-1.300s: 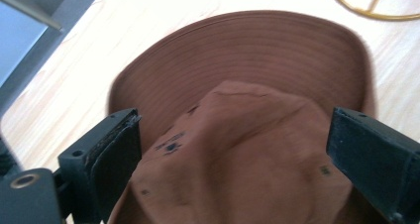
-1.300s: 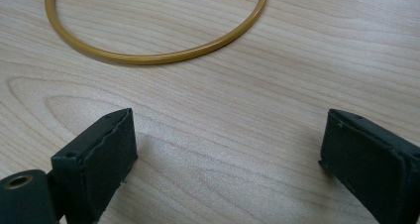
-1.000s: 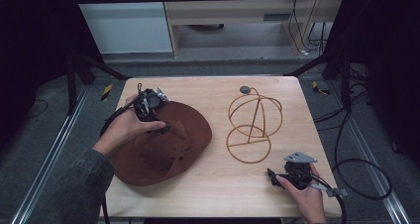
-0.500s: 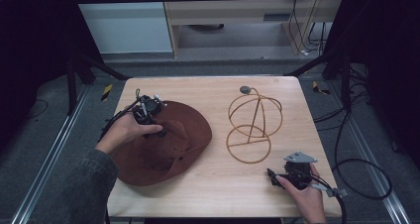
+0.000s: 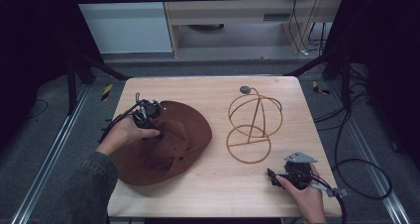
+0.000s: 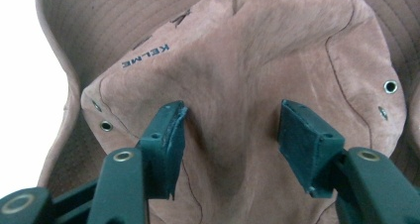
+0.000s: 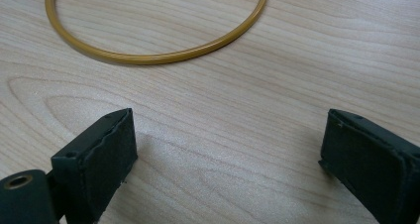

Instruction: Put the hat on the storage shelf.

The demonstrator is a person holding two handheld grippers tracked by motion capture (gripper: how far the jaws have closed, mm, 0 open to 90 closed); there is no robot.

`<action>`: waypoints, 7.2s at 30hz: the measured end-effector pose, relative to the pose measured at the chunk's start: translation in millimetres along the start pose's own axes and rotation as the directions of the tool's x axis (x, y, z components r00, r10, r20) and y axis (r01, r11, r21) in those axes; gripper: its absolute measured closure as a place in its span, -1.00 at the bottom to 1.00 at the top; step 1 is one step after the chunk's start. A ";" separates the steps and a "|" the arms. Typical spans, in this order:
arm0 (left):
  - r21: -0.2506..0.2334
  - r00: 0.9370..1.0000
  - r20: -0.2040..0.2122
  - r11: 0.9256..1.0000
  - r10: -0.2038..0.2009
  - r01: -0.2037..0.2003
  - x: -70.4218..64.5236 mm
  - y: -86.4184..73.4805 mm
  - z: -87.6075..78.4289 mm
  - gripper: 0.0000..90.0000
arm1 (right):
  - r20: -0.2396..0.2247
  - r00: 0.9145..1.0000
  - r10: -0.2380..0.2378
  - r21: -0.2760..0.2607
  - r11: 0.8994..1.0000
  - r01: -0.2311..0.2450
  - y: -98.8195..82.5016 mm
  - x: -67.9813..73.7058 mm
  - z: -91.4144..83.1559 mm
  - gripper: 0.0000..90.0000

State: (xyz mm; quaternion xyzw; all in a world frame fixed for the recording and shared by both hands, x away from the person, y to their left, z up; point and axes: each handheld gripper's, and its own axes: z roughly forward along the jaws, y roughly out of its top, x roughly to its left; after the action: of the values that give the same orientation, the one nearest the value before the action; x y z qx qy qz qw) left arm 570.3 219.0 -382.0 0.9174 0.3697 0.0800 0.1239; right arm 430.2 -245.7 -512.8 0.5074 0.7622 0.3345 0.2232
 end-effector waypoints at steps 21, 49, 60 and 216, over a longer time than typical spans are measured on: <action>-0.001 0.999 0.047 1.000 0.007 -0.007 4.2 -3.8 4.5 0.98 | -0.004 1.000 -0.001 0.000 1.000 0.001 0.0 -0.2 0.0 -0.84; -0.112 0.996 -0.007 0.990 0.090 -0.090 -3.9 -6.4 -40.6 0.99 | -0.006 1.000 -0.002 0.001 1.000 0.002 0.1 -0.3 0.0 -0.84; -0.271 0.994 -0.028 0.957 0.102 -0.105 -6.7 -17.6 -73.3 0.99 | -0.006 1.000 -0.002 0.001 1.000 0.002 0.1 -0.4 0.1 -0.85; -0.621 0.925 -0.013 0.722 0.380 -0.305 -149.7 152.9 -198.7 0.99 | -0.008 1.000 -0.005 0.001 1.000 0.005 0.2 -0.6 0.1 -0.85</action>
State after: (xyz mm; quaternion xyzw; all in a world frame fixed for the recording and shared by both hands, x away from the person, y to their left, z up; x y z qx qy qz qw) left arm 516.7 41.5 -156.4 0.8825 0.1396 0.1639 0.4182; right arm 430.6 -246.2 -512.8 0.5044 0.7643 0.3358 0.2206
